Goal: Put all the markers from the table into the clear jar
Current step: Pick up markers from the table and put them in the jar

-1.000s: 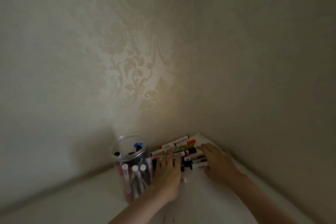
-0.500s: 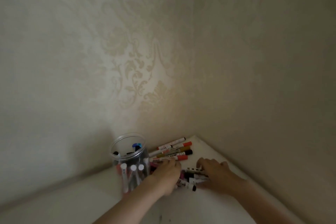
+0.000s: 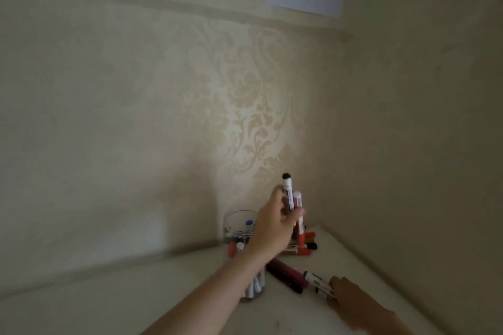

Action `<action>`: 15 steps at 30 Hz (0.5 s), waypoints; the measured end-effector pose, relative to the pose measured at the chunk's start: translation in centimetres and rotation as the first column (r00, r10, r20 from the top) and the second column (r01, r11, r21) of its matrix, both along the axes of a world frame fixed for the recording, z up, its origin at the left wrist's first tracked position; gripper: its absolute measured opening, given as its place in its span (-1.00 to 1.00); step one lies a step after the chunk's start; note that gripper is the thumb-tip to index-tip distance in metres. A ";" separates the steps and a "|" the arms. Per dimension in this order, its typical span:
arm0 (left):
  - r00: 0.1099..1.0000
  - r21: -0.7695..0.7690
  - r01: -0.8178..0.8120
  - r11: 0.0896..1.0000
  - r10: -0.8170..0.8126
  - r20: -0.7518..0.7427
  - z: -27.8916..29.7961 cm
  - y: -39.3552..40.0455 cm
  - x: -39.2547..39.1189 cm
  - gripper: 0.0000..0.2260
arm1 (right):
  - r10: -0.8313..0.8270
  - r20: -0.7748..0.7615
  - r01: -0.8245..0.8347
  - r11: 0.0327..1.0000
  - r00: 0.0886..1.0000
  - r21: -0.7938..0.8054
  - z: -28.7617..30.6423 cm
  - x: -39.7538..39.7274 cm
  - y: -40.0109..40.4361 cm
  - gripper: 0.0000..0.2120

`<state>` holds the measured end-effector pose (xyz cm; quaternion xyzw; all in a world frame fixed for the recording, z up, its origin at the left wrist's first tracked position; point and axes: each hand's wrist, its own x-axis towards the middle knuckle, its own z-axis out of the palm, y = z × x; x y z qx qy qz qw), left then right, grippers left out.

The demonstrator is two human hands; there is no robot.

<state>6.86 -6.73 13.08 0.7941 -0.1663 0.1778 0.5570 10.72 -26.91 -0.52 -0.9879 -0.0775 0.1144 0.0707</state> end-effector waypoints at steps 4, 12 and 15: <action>0.997 -0.201 -0.024 0.979 0.039 0.071 5.1 6.9 0.5 -0.59 | -0.088 0.077 0.076 0.987 0.993 0.145 1.7 -0.5 0.4 -0.89; 0.992 0.065 -0.106 0.992 0.101 0.074 1.5 10.8 1.3 -0.24 | -0.243 0.371 -0.259 0.391 0.897 0.883 14.6 -2.1 10.2 -0.87; 0.980 0.106 -0.176 0.979 0.163 0.116 0.2 10.8 2.4 -0.24 | -0.232 0.377 -0.308 0.286 0.897 0.908 16.8 -1.6 13.2 -0.85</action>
